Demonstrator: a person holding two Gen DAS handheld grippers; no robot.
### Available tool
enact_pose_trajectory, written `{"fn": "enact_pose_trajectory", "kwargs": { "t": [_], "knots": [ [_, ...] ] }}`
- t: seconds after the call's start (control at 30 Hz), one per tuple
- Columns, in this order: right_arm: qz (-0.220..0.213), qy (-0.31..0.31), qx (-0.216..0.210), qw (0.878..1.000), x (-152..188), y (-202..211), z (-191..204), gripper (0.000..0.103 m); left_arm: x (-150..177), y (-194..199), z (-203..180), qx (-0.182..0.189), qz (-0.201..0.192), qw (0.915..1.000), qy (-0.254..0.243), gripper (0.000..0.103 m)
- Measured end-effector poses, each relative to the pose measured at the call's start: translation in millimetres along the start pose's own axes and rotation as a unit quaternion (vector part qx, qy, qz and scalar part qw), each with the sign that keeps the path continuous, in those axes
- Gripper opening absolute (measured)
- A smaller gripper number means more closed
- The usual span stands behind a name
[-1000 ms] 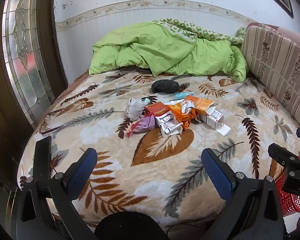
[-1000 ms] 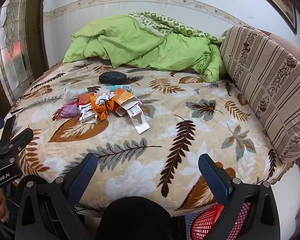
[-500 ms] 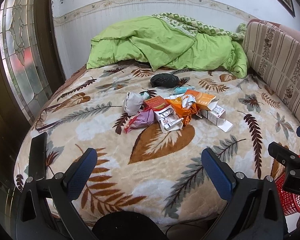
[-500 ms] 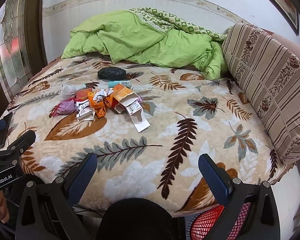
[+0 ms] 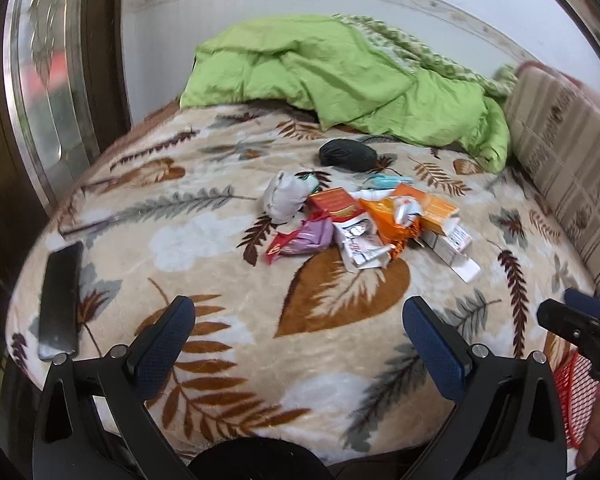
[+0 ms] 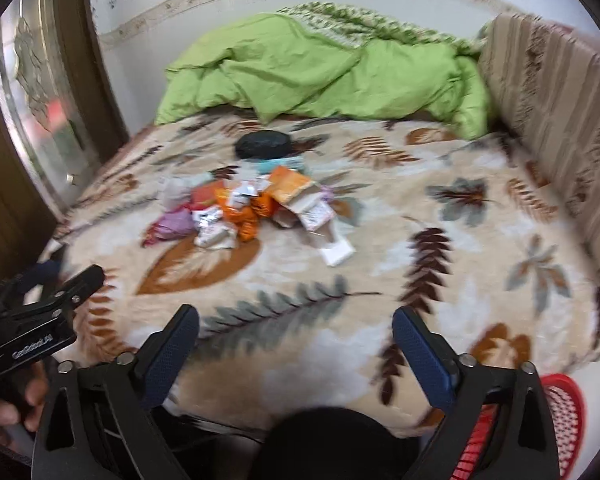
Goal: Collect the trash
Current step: 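Lower the right gripper onto the orange wrappers and close it, then carry the orange wrappers with the right gripper to the red wastebasket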
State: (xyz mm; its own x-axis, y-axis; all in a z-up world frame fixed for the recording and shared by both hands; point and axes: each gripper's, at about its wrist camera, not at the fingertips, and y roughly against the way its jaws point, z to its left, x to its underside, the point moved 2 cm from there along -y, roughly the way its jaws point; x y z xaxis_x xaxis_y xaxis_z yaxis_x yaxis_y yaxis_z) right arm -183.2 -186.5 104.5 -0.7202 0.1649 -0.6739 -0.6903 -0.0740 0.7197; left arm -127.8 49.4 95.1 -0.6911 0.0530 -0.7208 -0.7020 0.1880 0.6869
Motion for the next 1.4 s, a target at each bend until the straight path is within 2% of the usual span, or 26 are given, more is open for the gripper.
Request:
{"fn": "enact_pose_trajectory", "kwargs": {
  "t": [0.03,0.13,0.33,0.43,0.6,0.67,0.7,0.73,0.83,1.03,1.2,1.27,1.4],
  "knots": [
    [0.006,-0.004,-0.017,1.000,-4.5,-8.4,2.2,0.087,-1.8,-4.1,4.2,0.002,0.005,1.0000,0.006,0.099],
    [0.023,-0.017,-0.063,0.998,-16.7,-32.6,9.4,0.081,-6.8,-18.0,13.8,0.014,0.022,0.9995,0.018,0.084],
    [0.032,-0.034,-0.098,0.994,-51.5,-80.9,25.4,0.081,-19.6,-51.2,27.9,0.033,0.051,0.9972,0.044,0.076],
    [0.038,-0.050,-0.101,0.993,-66.1,-105.0,29.9,0.081,-25.7,-64.9,30.5,0.045,0.059,0.9960,0.051,0.068],
    [0.060,-0.078,-0.068,0.993,-79.1,-154.6,27.0,0.081,-35.6,-82.5,26.5,0.054,0.062,0.9957,0.042,0.068],
    [0.068,-0.088,-0.061,0.992,-79.8,-167.2,22.4,0.075,-39.3,-91.0,22.5,0.056,0.064,0.9958,0.032,0.068],
    [0.071,-0.091,-0.061,0.991,-79.5,-171.7,20.6,0.068,-40.9,-95.6,20.4,0.056,0.065,0.9958,0.029,0.068],
    [0.074,-0.094,-0.065,0.991,-79.3,-176.2,19.3,0.057,-42.2,-100.4,18.5,0.058,0.067,0.9957,0.026,0.068],
    [0.061,-0.090,-0.071,0.992,-81.4,-174.9,20.0,0.050,-44.5,-117.7,10.8,0.059,0.074,0.9954,0.013,0.068],
    [0.028,-0.082,-0.078,0.993,-83.8,-146.1,15.7,0.048,-45.9,-154.0,2.9,0.046,0.088,0.9950,0.001,0.068],
    [0.014,-0.075,-0.077,0.994,-76.5,-118.9,9.3,0.048,-46.4,-169.6,5.2,0.043,0.088,0.9952,0.011,0.058],
    [0.008,-0.076,-0.080,0.994,-73.0,-108.7,7.4,0.048,-47.3,-168.0,5.6,0.050,0.084,0.9951,0.015,0.048],
    [0.002,-0.074,-0.083,0.994,-63.9,-92.9,5.5,0.048,-44.7,-153.9,6.9,0.060,0.077,0.9948,0.026,0.045]
  ]
}}
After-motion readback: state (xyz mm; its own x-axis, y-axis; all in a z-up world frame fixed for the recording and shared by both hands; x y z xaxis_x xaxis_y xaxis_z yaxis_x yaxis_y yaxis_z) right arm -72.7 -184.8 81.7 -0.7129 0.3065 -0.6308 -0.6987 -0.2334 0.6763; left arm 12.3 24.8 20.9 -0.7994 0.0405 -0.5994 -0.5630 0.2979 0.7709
